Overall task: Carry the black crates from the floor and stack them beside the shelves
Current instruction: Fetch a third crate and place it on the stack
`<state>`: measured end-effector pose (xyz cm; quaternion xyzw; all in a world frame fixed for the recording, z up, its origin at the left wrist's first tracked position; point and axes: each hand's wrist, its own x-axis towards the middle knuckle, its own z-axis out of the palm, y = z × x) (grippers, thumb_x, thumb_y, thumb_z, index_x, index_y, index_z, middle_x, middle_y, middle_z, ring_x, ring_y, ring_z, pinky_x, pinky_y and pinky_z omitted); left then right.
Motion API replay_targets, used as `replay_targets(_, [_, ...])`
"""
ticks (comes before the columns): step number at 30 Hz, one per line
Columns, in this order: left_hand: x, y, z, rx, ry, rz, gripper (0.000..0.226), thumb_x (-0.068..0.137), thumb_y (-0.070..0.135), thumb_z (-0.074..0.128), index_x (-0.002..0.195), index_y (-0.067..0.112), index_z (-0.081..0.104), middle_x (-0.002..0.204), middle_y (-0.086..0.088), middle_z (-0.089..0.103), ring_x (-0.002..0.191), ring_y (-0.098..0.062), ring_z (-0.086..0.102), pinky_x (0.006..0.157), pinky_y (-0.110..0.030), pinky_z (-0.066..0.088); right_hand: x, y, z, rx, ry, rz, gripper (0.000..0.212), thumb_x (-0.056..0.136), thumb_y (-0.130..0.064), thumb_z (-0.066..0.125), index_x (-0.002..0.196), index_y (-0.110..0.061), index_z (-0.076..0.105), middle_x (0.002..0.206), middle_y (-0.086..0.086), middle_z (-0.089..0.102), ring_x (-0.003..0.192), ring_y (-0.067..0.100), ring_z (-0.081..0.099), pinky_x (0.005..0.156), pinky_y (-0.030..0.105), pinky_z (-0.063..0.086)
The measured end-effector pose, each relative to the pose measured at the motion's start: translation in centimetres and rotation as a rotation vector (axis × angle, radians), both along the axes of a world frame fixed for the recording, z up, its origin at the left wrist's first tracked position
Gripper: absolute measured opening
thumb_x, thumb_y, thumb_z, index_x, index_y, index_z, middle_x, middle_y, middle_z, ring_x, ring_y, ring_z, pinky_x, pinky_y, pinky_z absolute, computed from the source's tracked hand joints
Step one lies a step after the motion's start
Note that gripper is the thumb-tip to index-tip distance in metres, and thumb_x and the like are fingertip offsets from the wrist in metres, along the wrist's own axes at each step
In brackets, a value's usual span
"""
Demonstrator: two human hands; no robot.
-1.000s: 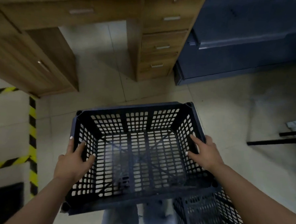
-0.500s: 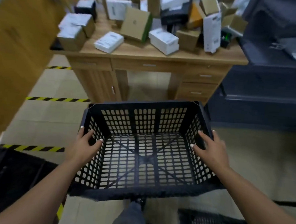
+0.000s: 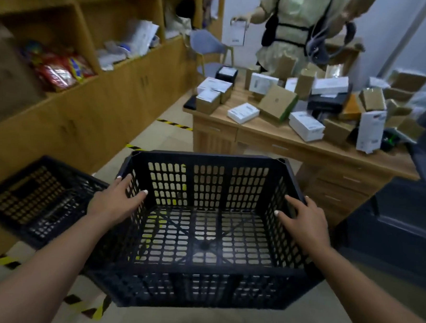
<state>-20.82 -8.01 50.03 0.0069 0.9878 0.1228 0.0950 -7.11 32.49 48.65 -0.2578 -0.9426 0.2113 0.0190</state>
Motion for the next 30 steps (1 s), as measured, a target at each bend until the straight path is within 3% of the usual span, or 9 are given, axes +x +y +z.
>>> replay_targets(3, [0.6, -4.4, 3.0, -0.009, 0.049, 0.027, 0.081, 0.087, 0.070, 0.035, 0.152, 0.024, 0.021, 0.160, -0.001, 0.020, 0.144, -0.022, 0.027, 0.108, -0.045, 0.036, -1.4, -4.1, 2.1, 0.020, 0.029, 0.040, 0.062, 0.085, -0.057, 0.059, 0.141, -0.036, 0.043, 0.154, 0.013, 0.031, 0.138, 0.036, 0.030, 0.109, 0.047, 0.033])
replay_targets(10, [1.2, -16.2, 8.4, 0.014, 0.059, 0.096, 0.088, 0.082, 0.078, 0.034, 0.151, 0.025, 0.024, 0.160, 0.001, 0.019, 0.139, -0.024, 0.036, 0.099, -0.046, 0.047, -4.2, -14.3, 6.7, 0.039, 0.086, 0.134, 0.065, 0.083, -0.061, 0.058, 0.141, -0.036, 0.043, 0.149, 0.014, 0.038, 0.133, 0.035, 0.039, 0.105, 0.046, 0.039])
replay_targets(15, [1.4, -24.8, 9.9, 0.022, 0.098, 0.108, 0.085, 0.085, 0.074, 0.035, 0.151, 0.023, 0.026, 0.160, -0.001, 0.018, 0.142, -0.024, 0.030, 0.105, -0.048, 0.040, -5.0, -23.0, 8.2, 0.023, 0.136, 0.155, 0.065, 0.082, -0.061, 0.059, 0.140, -0.034, 0.045, 0.147, 0.014, 0.041, 0.133, 0.035, 0.038, 0.104, 0.046, 0.039])
replay_targets(22, [0.5, -36.4, 9.9, -0.005, 0.100, 0.146, 0.084, 0.084, 0.076, 0.033, 0.150, 0.024, 0.027, 0.160, -0.002, 0.017, 0.140, -0.026, 0.034, 0.104, -0.043, 0.041, -6.7, -35.0, 8.2, 0.005, 0.166, 0.157, 0.064, 0.082, -0.057, 0.062, 0.139, -0.034, 0.047, 0.149, 0.013, 0.038, 0.135, 0.034, 0.036, 0.105, 0.047, 0.037])
replay_targets(30, [-2.5, -43.8, 7.6, 0.017, 0.099, 0.176, 0.082, 0.085, 0.074, 0.035, 0.149, 0.022, 0.031, 0.159, -0.002, 0.024, 0.143, -0.022, 0.028, 0.106, -0.041, 0.039, -11.4, -41.8, 6.6, -0.024, 0.143, 0.211, 0.062, 0.083, -0.055, 0.062, 0.138, -0.031, 0.050, 0.149, 0.014, 0.039, 0.135, 0.035, 0.035, 0.106, 0.047, 0.038])
